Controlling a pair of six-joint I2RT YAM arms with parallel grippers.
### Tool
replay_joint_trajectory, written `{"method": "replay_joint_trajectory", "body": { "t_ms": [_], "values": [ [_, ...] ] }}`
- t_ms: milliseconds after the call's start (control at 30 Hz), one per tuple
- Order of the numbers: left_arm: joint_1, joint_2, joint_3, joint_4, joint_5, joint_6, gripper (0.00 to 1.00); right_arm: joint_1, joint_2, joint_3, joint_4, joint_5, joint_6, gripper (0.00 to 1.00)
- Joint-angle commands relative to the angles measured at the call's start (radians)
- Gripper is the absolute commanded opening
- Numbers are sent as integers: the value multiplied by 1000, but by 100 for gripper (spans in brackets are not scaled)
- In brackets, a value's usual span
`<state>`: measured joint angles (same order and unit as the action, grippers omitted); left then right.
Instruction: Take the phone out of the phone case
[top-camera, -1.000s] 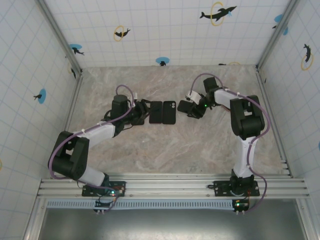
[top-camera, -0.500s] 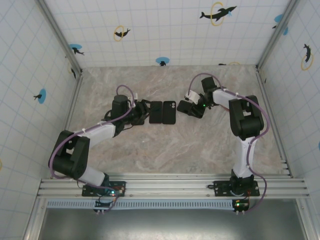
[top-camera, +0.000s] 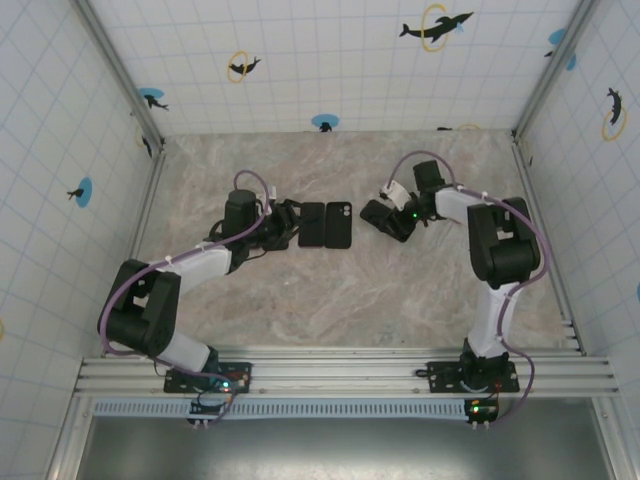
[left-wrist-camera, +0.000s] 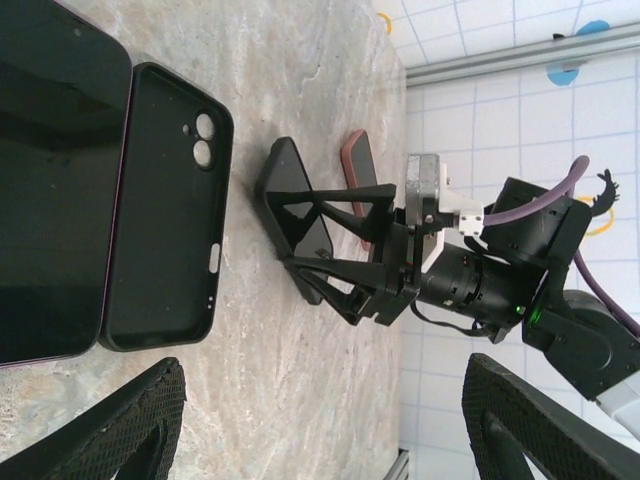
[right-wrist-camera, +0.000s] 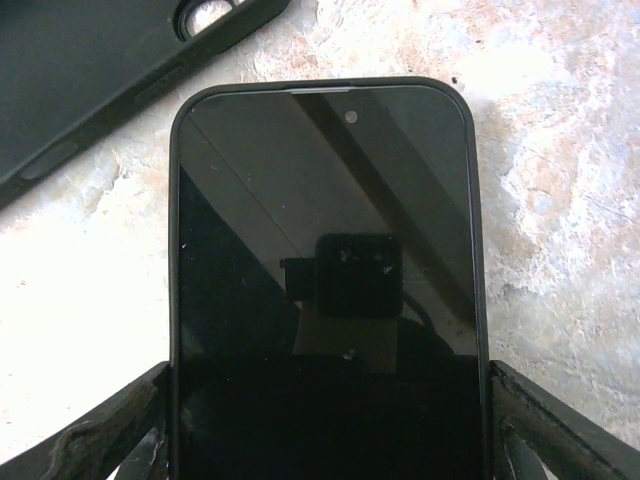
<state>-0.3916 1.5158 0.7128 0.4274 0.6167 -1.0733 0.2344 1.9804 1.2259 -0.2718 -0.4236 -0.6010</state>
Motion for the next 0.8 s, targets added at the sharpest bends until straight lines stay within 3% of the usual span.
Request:
{"method": "replay_joint_trajectory", "body": {
  "t_ms": [0,100,467,767],
  "values": [
    [-18,24,40,27,-8,5,74,-7,-87,-43,107,-70,92,58],
    [-24,36,63,25,-29,9,74,-16,-137,-100,184,-110,157,57],
    [-175,136,218,2,-192,22,69,-8,-336,-332,547,-204,441,56],
    [-243,230,352,-39,-250,41,57,39,-441,-434,666,-201,543,56]
  ]
}}
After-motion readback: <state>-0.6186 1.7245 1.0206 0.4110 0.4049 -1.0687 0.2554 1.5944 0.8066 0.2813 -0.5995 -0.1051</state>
